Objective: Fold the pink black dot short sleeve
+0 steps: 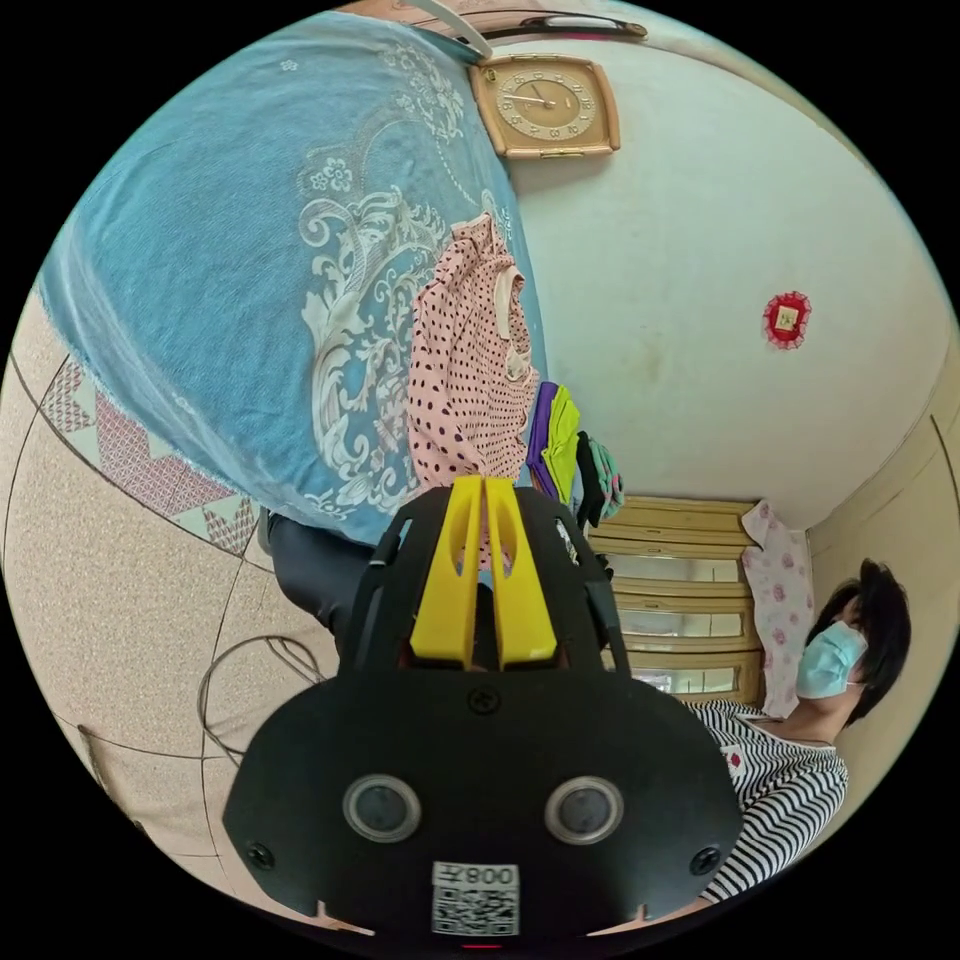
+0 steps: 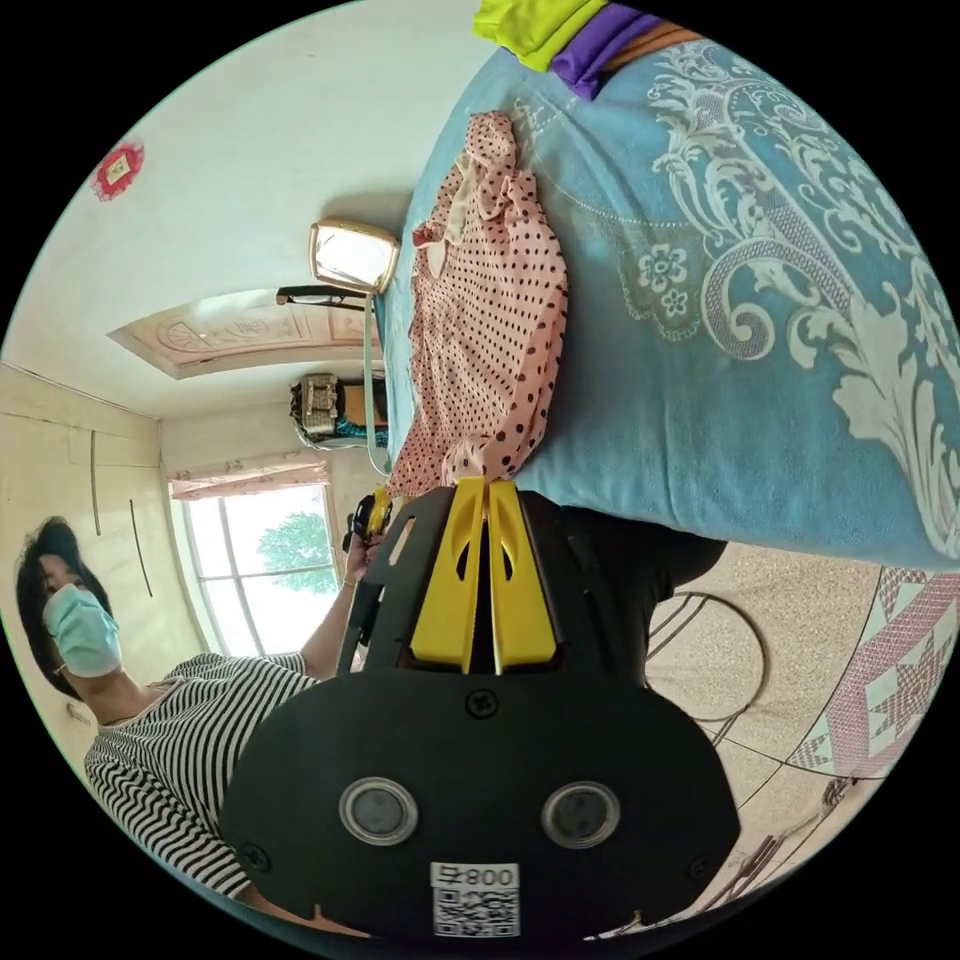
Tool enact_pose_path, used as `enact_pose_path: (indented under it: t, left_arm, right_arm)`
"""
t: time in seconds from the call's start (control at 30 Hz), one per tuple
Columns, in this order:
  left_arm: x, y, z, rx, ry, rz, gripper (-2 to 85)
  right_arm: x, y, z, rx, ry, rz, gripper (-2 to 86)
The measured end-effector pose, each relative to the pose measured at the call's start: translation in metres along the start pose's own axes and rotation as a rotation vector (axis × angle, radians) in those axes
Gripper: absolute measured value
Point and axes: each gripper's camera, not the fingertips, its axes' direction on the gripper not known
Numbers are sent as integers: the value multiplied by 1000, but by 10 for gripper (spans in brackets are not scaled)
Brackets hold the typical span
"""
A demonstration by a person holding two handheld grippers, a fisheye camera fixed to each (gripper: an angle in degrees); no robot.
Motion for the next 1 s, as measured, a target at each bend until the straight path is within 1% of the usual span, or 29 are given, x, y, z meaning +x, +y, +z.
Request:
enact_pose_path:
  t: [0.1,0.2,0.27,0.3,0.37,0.4,0.47,0.57,0.63,0.7,0.73,0.83,0.9,0.97,1.0]
  left_arm:
    - [5,-32,3,16,36,-12,2]
    - [60,-98,9,65,82,95,2]
    - [143,-155,2,122,116,252,2]
    - [166,-167,-2,140,118,300,2]
    - [264,-199,-24,200,104,492,2]
    - [286,-203,-31,216,100,538,2]
    - [364,-207,-59,274,83,689,1]
    - [422,-190,-87,313,90,830,1]
    - [436,-175,-96,302,94,884,2]
    - [436,-156,-100,290,83,918,2]
    - [429,-141,-101,265,71,944,2]
    - [389,-107,-96,189,30,929,2]
    - [350,-91,-86,121,7,859,2]
    - [283,-74,-68,42,-22,725,2]
    - [265,-71,-62,15,-31,670,2]
  right_arm:
    - [3,-30,-34,36,-36,-17,3]
    - [-26,-99,-63,42,-61,-102,3]
    - [-88,-164,-96,58,-46,-236,3]
    - [-107,-178,-105,73,-37,-270,3]
    - [-198,-218,-152,151,-25,-442,2]
    - [-222,-224,-163,169,-26,-485,2]
    - [-305,-231,-207,236,-19,-641,2]
    - [-373,-214,-248,304,4,-786,1]
    - [-390,-196,-266,331,-5,-847,1]
    - [-388,-176,-275,345,-9,-884,1]
    - [-378,-166,-275,332,-15,-890,1]
    - [-329,-139,-263,282,3,-864,1]
    - [-285,-128,-245,203,-8,-804,2]
    - [-210,-113,-215,141,6,-685,2]
    - [-189,-111,-206,116,3,-644,2]
